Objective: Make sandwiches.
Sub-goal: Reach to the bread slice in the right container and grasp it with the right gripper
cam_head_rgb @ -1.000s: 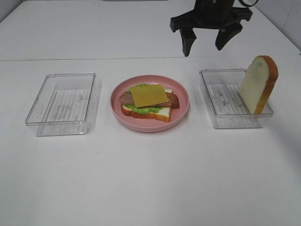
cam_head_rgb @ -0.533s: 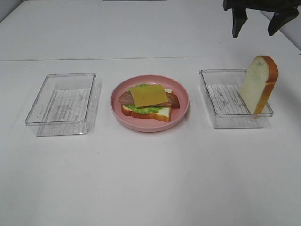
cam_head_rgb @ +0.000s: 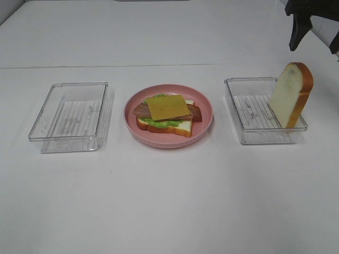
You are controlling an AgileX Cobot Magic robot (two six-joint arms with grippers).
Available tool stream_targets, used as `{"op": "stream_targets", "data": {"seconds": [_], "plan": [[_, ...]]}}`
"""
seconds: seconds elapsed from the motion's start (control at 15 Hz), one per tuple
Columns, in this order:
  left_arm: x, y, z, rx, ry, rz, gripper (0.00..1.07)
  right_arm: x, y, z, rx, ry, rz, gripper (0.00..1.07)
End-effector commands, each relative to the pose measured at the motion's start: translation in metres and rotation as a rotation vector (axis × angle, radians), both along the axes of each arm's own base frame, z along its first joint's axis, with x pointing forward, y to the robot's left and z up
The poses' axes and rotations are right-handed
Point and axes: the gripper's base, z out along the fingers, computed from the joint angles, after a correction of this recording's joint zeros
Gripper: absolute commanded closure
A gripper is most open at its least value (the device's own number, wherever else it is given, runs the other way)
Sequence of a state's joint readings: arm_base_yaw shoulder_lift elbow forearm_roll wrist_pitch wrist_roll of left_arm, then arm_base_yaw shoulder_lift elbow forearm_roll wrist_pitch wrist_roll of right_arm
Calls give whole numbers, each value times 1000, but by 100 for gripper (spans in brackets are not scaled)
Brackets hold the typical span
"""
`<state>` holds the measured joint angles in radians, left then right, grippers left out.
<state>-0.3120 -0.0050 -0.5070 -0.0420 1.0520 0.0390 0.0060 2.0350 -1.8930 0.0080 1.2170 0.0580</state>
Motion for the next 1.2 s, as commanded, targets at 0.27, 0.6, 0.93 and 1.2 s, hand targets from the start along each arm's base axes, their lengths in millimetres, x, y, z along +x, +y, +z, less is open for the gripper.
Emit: {"op": "stream_targets", "data": {"seconds": [0.27,0.6,0.93,1.2], "plan": [[-2,1,0,-11,-29,-4,29,-2,3,-25,50,136,37,31],[-2,1,0,-11,-29,-4,29,9,1,-59,25,194,37,31],[-2,1,0,-11,-29,-4,29,10,1,-68,25,218,37,60],[-2,1,0,-11,-29,-4,29,9,-1,-68,9,236,39,107]]}}
